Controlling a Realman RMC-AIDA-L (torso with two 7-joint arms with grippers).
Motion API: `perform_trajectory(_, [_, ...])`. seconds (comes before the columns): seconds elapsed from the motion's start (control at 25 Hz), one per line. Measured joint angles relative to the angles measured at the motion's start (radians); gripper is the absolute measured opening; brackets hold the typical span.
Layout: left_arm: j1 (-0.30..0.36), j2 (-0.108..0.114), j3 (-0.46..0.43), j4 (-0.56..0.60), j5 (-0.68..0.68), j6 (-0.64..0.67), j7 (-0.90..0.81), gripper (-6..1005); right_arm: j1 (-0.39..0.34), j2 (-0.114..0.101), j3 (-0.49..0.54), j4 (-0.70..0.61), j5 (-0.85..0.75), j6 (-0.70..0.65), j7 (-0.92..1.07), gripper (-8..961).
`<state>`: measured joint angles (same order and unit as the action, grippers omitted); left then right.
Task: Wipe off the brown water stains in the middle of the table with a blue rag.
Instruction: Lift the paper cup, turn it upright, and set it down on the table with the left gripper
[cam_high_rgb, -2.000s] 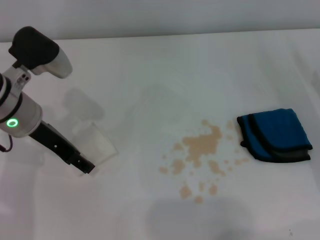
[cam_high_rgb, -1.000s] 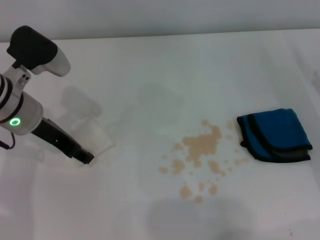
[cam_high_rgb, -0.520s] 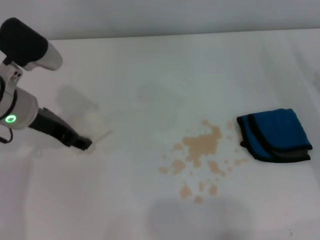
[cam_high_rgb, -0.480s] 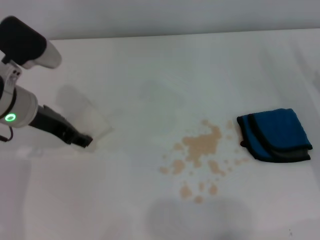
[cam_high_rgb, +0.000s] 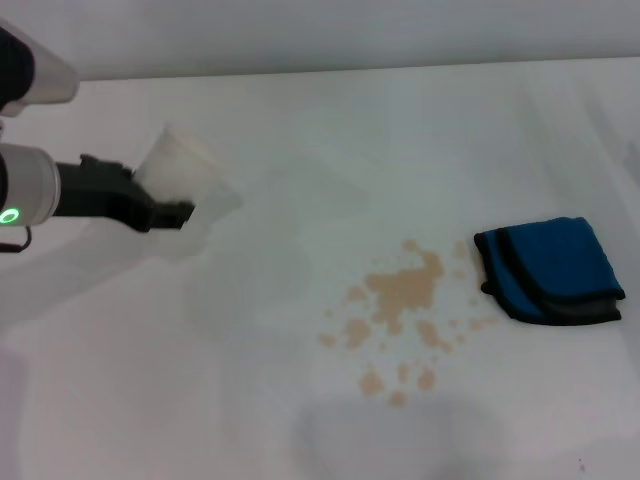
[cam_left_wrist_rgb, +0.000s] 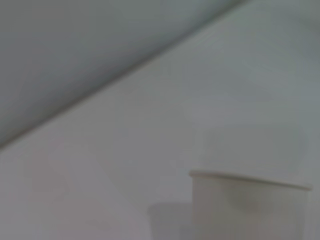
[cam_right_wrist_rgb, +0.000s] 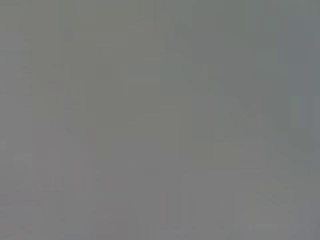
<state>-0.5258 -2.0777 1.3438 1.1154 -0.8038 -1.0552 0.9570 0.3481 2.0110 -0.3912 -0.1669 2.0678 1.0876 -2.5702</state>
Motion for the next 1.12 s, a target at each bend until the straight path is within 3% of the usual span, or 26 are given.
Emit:
perform_trajectory(0.32, [0.063, 0.003, -0.014, -0.083, -0.411, 0.110, 0.352, 693, 0.002, -0.001, -0.005, -0.002, 0.000, 0.002, 0.022, 874])
perform_trajectory(0.52, [0.097, 0.005, -0.048, -0.221, -0.728, 0.096, 0.693, 694, 0.002, -0.001, -0.008, -0.003, -0.001, 0.003, 0.025, 874])
perform_trajectory(0.68, [0.118, 0.008, -0.066, -0.319, -0.904, 0.063, 0.871, 694, 0.002, -0.001, -0.009, -0.003, -0.005, 0.001, 0.025, 874])
perform_trajectory(0.92, [0.100, 0.011, -0.148, -0.502, -0.984, -0.033, 1.003, 693, 0.003, -0.002, -0.010, -0.003, -0.010, -0.002, 0.025, 873])
perform_trajectory(1.12, [0.091, 0.028, -0.166, -0.577, -0.980, -0.105, 1.027, 690, 0.003, -0.002, -0.017, -0.003, -0.012, -0.008, 0.022, 873])
